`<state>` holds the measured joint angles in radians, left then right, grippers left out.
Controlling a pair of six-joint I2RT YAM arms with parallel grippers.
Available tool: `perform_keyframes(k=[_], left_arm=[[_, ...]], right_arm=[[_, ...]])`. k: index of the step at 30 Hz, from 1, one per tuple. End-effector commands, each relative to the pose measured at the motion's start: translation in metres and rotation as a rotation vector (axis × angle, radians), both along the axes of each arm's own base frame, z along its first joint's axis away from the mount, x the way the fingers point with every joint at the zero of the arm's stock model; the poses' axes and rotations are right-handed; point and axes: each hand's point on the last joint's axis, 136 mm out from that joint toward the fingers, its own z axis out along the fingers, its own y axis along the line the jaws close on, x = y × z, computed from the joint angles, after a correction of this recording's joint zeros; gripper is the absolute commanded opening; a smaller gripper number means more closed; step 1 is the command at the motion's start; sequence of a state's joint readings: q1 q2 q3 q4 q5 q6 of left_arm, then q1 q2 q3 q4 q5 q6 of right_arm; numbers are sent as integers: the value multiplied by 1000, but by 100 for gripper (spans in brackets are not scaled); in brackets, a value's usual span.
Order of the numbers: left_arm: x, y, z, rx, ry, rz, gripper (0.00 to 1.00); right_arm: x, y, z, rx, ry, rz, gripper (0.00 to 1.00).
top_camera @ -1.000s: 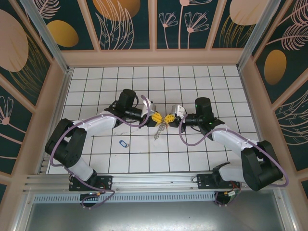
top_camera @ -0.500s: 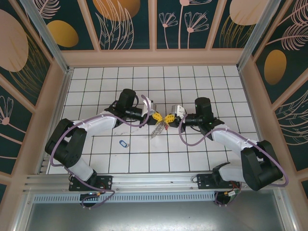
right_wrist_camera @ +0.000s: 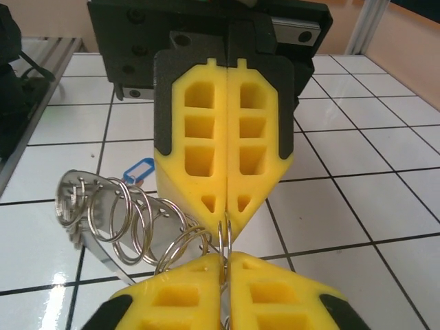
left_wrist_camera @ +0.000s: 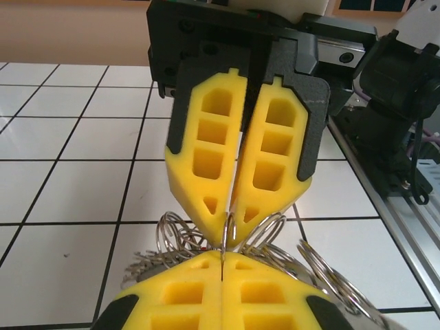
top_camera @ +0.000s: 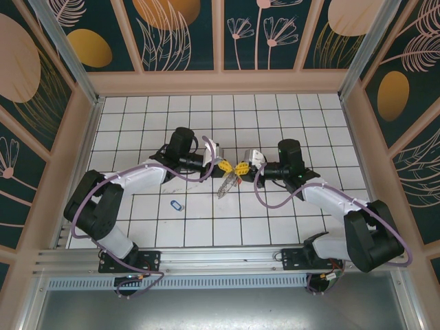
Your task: Put the keys on the keyring
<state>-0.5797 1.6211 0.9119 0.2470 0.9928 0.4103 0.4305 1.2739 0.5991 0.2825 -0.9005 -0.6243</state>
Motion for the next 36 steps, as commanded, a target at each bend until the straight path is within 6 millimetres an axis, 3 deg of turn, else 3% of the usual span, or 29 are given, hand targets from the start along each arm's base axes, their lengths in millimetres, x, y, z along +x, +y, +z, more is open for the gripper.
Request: perform_keyframes(k=[1, 9, 15, 22, 26, 36], left_arm=[[3, 0, 16, -40, -56, 42, 0], [18, 5, 18, -32, -72, 152, 0], [47, 17, 18, -13, -61, 289, 0], [91, 44, 17, -26, -7, 420, 0], [114, 54, 18, -27, 11, 468, 0], [141, 67, 24, -49, 12, 515, 0]], right_arm=[[5, -4, 8, -24, -52, -39, 23], [9, -19, 11, -77, -80, -138, 29], [-11, -4, 12, -101, -54, -105, 23], [-59, 51, -3, -131, -17, 43, 18], [-74, 85, -24, -164, 9, 115, 18], [-82, 160, -93, -320, 57, 287, 21]])
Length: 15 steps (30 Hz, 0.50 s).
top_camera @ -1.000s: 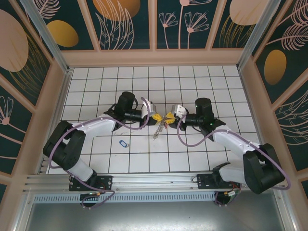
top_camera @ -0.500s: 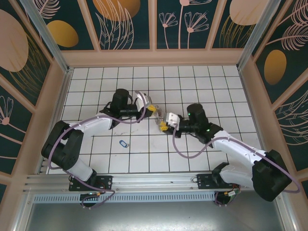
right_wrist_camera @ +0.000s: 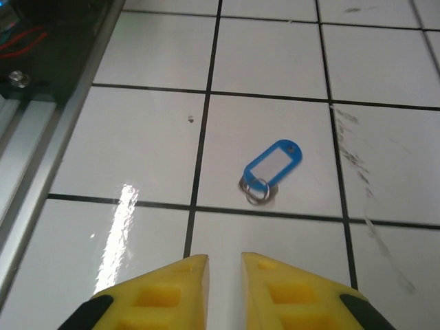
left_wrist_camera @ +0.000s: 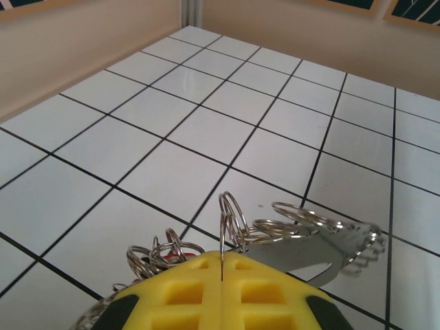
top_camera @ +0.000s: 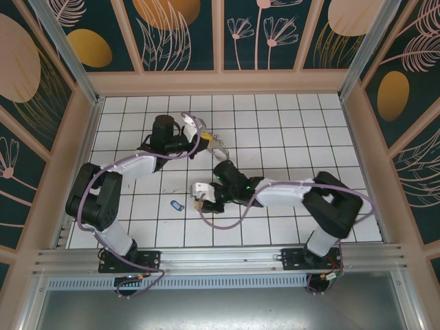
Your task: Put the keys on the keyring
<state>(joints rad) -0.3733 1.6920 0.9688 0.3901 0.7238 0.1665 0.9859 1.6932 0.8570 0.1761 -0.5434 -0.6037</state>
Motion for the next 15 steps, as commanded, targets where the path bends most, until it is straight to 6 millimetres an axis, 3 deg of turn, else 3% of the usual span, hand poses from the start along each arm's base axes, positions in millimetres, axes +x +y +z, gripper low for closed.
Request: perform_keyframes(k=[1, 7, 15], left_arm=[[13, 2, 24, -43, -63, 3, 0], [16, 12, 21, -34, -56, 15, 0], [14, 15, 21, -15, -61, 6, 0]], right_arm=[[4, 25, -4, 6, -12, 60, 22], [5, 49, -27, -38, 46, 123, 25], [7, 59, -43, -77, 80, 141, 27]])
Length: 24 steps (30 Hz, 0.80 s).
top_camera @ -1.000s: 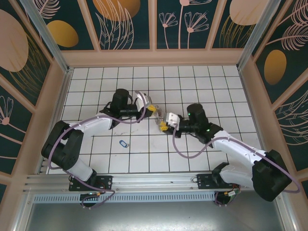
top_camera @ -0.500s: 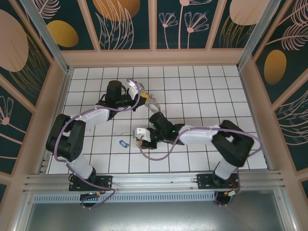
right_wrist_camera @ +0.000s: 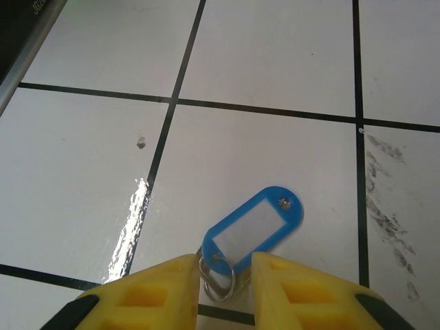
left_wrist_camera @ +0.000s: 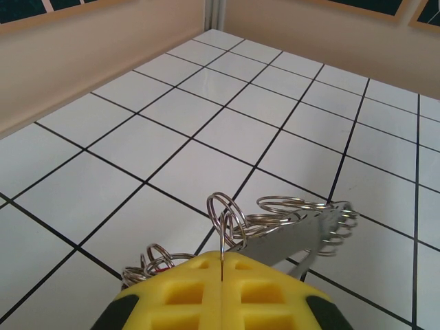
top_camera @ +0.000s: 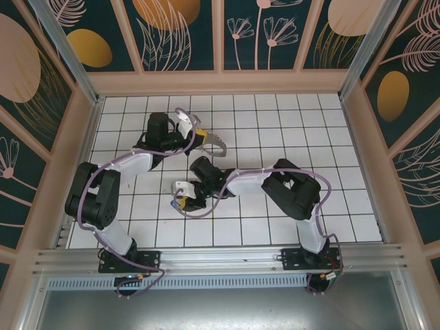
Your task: Put the keys on the keyring
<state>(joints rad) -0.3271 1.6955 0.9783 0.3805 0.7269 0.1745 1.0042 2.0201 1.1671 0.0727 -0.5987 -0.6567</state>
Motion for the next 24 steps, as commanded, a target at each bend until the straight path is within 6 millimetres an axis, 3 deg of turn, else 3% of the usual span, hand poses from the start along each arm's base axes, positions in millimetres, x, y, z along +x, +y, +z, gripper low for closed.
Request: perform_keyframes(k=[1, 16, 24], left_arm=[[1, -2, 20, -16, -58, -34, 0], [-3, -4, 22, -20, -56, -61, 0], [-5, -5, 24, -26, -57, -76, 0]], right_arm=[[-11, 3, -3, -11, 27, 53, 28], [-14, 0, -20, -50, 64, 60, 28], [-9, 2, -5, -11, 19, 42, 30]])
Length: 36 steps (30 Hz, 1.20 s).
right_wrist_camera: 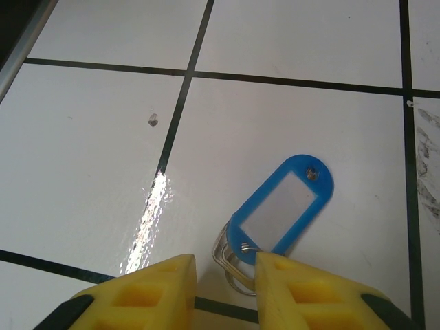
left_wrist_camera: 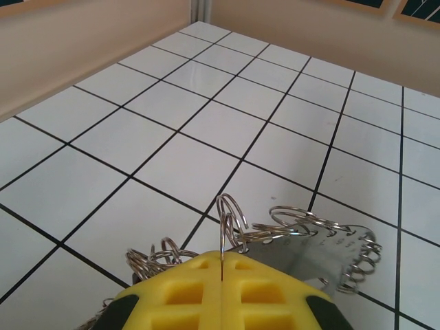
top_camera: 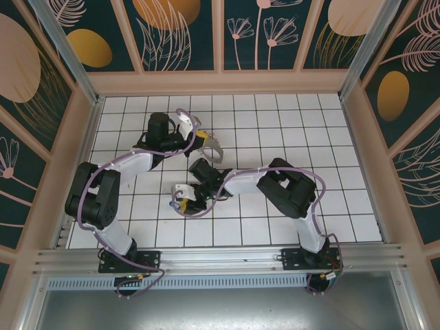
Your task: Put the keys on the keyring
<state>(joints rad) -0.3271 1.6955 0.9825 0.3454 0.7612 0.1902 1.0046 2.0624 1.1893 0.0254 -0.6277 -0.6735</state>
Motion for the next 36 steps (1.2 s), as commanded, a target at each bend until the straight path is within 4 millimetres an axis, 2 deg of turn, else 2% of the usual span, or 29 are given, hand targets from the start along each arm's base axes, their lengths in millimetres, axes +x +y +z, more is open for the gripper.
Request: perform_keyframes(k=[1, 4, 8, 12, 19, 28, 36], left_arm=[[2, -3, 27, -28, -78, -38, 0], [2, -3, 26, -22, -77, -40, 0], [3, -3, 25, -19, -75, -40, 0], [2, -3, 24, -17, -71, -43, 0], [3, -4, 24, -18, -71, -47, 0], [2, -5, 22, -14, -66, -56, 0], [2, -4, 21, -9, -63, -55, 0]], right_arm=[[-1, 5, 15, 40, -34, 9, 32], [2, 5, 24, 63, -54, 7, 33], [6, 3, 23, 63, -57, -5, 34], [8, 5, 31, 88, -65, -19, 37], [13, 3, 9, 39, -37, -28, 38], [8, 3, -3, 10, 19, 13, 38], [4, 0, -3, 6, 28, 29, 29]])
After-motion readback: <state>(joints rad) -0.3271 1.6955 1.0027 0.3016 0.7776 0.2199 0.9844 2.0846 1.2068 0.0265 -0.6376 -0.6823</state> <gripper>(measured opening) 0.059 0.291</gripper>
